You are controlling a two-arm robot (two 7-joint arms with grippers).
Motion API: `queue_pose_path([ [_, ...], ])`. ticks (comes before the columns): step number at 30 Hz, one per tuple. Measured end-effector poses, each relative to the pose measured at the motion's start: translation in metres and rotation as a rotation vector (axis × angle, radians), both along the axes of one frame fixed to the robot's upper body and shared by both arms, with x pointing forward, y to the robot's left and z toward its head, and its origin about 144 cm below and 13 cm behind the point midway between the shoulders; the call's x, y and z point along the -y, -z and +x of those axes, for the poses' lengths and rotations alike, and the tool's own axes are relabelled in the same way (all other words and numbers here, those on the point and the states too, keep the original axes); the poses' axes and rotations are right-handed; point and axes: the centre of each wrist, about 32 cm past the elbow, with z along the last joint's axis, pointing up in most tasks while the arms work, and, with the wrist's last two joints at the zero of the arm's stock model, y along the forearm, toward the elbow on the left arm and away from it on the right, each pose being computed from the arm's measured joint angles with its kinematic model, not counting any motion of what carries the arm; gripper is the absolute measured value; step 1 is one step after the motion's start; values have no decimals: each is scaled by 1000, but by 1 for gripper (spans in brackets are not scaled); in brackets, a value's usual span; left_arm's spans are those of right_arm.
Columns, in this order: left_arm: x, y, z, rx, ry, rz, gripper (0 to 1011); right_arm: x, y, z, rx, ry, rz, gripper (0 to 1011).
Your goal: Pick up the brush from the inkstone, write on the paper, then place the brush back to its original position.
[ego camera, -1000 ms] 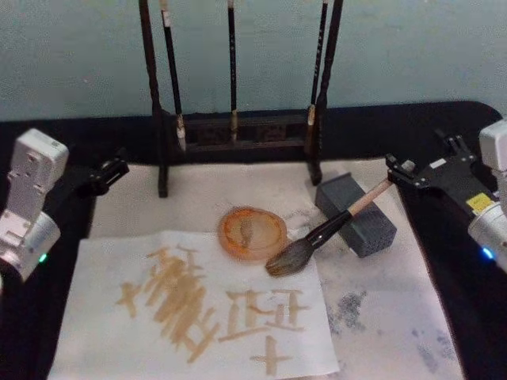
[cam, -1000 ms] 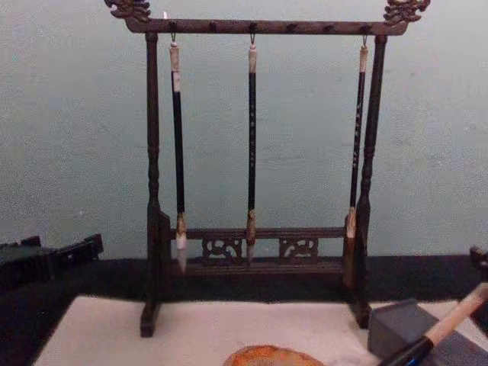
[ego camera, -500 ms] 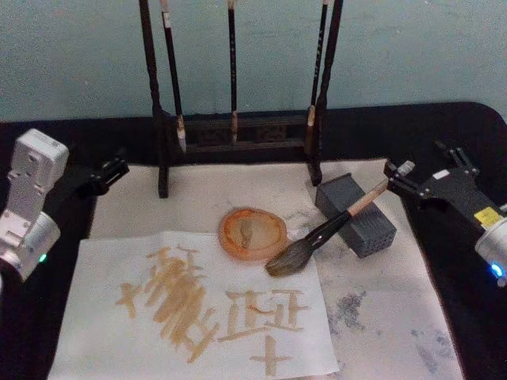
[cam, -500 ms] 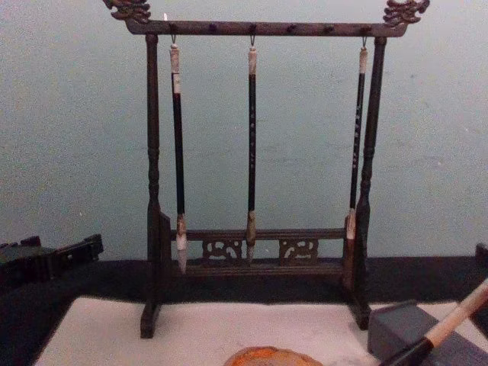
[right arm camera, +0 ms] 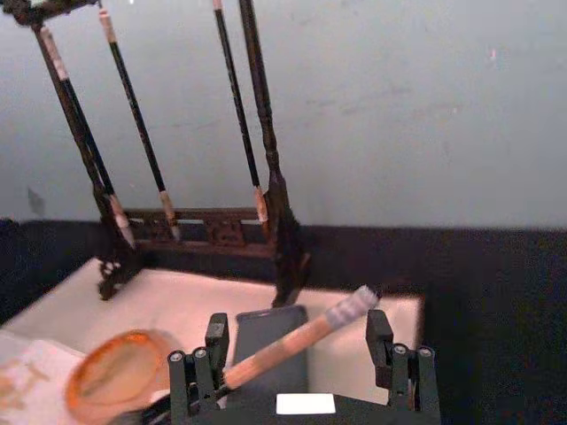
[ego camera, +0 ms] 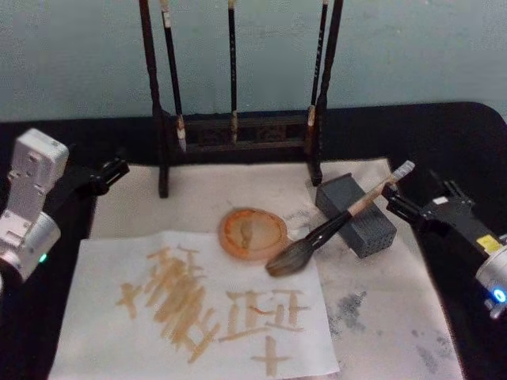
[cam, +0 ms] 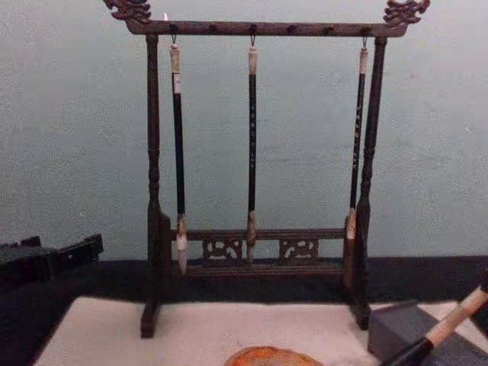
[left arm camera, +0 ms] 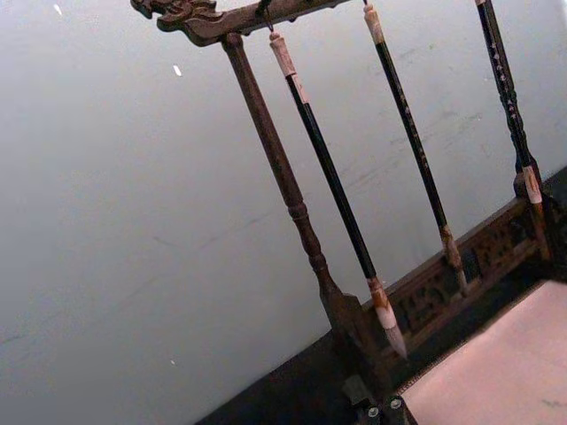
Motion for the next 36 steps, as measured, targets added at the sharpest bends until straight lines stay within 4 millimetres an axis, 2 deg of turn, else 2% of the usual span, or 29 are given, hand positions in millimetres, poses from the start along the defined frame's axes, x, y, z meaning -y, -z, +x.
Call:
queue_pose_path([
  [5,0,0,0,0,0,0,1002,3,12,0,-87,-8,158,1002],
  [15,0,0,0,0,0,0,1002,9,27,6,-182,4,365,1002],
  [25,0,0,0,0,0,0,1000,16,36,18,-203,-20,530,1001],
  [36,0,0,0,0,0,0,1002,13,43,33,-233,-45,635,1001],
])
